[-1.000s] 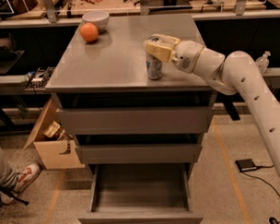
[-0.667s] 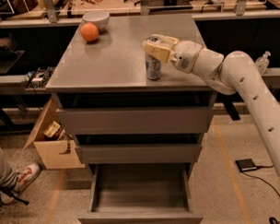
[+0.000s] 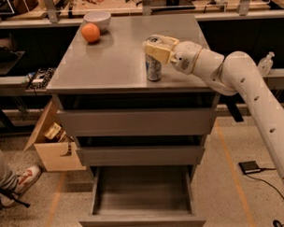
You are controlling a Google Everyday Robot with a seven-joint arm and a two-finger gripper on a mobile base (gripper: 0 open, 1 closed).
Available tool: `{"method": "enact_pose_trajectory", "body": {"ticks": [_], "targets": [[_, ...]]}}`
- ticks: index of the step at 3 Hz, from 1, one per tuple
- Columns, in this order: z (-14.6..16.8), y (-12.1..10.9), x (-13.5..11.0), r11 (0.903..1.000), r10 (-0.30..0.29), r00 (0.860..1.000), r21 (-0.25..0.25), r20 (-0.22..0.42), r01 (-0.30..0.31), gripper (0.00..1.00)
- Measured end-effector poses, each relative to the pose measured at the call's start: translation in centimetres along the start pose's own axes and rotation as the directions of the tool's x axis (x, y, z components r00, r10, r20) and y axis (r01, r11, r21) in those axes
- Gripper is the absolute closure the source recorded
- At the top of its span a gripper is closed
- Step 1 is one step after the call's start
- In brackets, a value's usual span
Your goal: Pick redbull can from bottom drawer and place on counter
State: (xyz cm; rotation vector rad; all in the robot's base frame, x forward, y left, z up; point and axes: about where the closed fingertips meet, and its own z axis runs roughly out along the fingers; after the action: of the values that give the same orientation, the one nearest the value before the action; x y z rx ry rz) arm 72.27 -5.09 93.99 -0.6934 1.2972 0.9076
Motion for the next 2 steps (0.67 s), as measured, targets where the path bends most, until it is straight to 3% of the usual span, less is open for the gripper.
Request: {"method": "enact_pose_trajectory", "body": {"ticks": [1,2], "targets": [[0.20,0.15,-0.01,1.0000,0.000,1.000,-0.004,0.000,0.000,0.05],[-0.43,-0.48,-0.67,0.9996,-0.024,1.000,0.013,-0.010,0.024,0.00]]}}
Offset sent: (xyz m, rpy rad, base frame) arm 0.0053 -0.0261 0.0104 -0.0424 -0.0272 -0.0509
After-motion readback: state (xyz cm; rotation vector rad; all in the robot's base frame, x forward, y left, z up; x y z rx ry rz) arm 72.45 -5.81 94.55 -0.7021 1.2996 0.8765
